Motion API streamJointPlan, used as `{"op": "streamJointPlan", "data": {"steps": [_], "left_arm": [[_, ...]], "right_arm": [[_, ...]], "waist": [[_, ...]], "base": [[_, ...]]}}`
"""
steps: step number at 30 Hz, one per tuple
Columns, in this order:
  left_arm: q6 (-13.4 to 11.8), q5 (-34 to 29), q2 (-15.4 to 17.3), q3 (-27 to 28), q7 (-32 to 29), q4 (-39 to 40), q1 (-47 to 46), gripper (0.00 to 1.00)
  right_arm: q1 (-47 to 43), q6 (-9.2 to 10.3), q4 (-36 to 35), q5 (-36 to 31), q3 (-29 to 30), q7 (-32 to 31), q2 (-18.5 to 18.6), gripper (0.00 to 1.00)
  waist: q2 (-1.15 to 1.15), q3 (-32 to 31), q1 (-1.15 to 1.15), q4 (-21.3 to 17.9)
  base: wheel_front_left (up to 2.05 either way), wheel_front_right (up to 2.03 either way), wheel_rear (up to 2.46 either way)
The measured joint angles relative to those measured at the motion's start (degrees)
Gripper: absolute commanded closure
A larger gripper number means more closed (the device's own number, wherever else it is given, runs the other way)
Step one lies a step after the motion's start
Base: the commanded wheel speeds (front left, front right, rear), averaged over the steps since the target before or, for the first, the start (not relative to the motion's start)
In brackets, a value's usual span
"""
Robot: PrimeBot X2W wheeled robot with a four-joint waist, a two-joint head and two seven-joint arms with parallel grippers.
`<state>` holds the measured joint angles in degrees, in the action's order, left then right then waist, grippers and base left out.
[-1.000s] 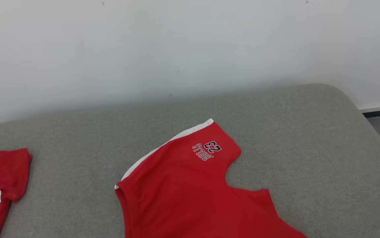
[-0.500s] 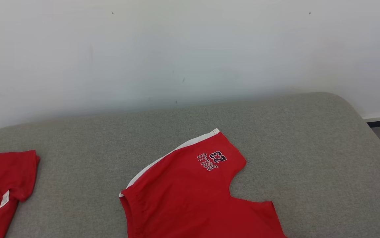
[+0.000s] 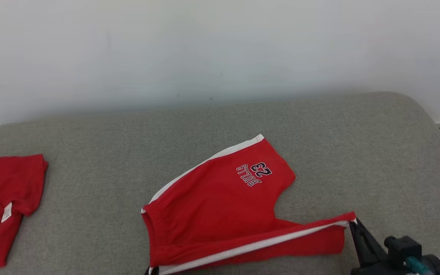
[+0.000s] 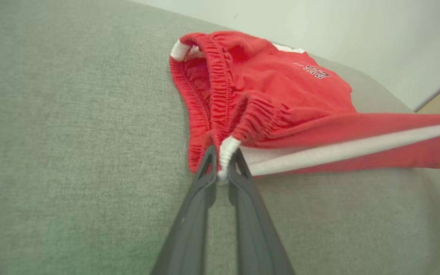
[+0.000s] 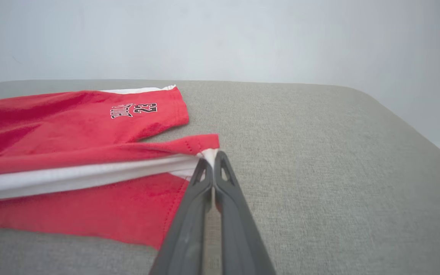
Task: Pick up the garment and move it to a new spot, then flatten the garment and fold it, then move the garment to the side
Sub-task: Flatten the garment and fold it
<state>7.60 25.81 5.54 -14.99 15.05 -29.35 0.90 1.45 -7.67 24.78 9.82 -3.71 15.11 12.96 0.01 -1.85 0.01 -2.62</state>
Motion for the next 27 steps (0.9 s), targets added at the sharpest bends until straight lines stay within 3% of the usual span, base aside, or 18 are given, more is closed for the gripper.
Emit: {"op": "streamJointPlan", "data": {"steps": [12, 27], "left_arm": [[0.0, 0.7, -0.6, -0.9, 0.0, 6.2, -9.4, 1.00], [0.0, 2.5, -2.4, -1.9, 0.0, 4.0, -22.4, 1.00]], "right_arm": [[18.7, 0.05, 8.8, -0.2, -3.0, 0.0, 3.3, 1.00], [41.3, 0.10, 23.1, -1.2, -10.1, 0.0, 5.3, 1.00]], "waist": [[0.00, 5.6, 0.01, 3.6], [0.00, 16.8, 0.01, 8.4]], "base": [[0.00, 0.00, 0.00], [0.00, 0.00, 0.00]]}}
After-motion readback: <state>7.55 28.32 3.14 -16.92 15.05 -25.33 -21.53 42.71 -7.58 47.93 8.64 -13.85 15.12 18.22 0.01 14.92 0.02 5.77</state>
